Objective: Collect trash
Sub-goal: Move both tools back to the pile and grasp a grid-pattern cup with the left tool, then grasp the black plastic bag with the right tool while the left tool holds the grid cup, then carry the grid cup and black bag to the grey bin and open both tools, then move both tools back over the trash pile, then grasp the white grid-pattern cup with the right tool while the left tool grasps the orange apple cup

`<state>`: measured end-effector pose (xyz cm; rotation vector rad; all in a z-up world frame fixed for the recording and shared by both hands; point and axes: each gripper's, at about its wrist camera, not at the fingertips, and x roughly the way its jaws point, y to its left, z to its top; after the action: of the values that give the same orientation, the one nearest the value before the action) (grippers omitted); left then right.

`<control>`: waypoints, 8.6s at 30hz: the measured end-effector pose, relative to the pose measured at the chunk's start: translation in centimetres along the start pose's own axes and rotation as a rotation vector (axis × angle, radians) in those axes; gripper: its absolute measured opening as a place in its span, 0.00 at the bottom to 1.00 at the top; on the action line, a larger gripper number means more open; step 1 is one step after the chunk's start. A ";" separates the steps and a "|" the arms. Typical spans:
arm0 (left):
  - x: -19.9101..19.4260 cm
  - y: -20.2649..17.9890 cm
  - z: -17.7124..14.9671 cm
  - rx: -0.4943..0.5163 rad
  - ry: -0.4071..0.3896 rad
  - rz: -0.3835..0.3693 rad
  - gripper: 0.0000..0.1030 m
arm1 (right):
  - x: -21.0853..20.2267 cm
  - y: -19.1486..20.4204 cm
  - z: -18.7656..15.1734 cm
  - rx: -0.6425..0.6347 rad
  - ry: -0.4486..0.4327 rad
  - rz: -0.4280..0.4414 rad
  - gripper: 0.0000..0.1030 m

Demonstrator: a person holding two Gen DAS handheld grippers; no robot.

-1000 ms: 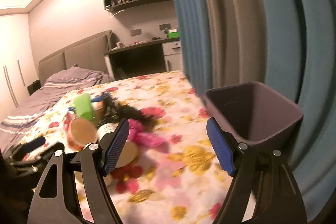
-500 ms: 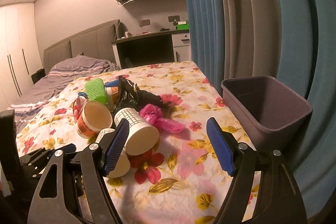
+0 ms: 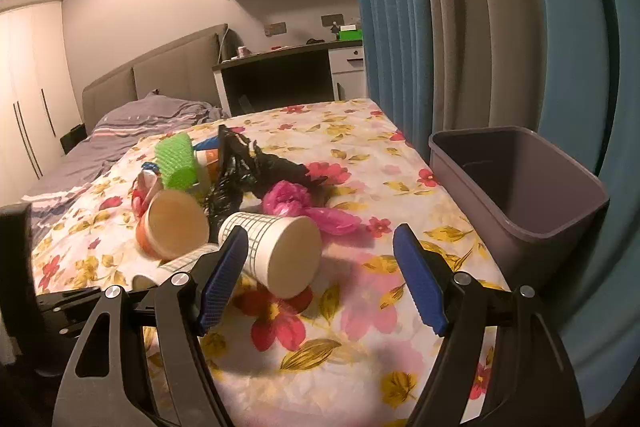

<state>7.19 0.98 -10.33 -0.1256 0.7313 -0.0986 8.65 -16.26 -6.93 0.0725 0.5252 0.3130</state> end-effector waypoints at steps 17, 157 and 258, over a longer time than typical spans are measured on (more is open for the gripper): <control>-4.6 2.1 0.5 -0.040 -0.100 -0.042 0.02 | 2.3 -1.4 0.5 0.052 0.064 0.027 0.61; 14.5 -21.2 15.9 0.045 -0.040 -0.204 0.85 | 3.2 -22.6 6.3 0.228 0.056 -0.125 0.26; 0.6 5.7 2.2 -0.177 -0.061 0.102 0.78 | 0.5 3.1 -2.1 -0.028 0.145 0.201 0.04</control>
<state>9.40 6.70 -9.92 -0.2585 0.6837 0.0669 7.15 -13.15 -8.56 0.0759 0.6587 0.5247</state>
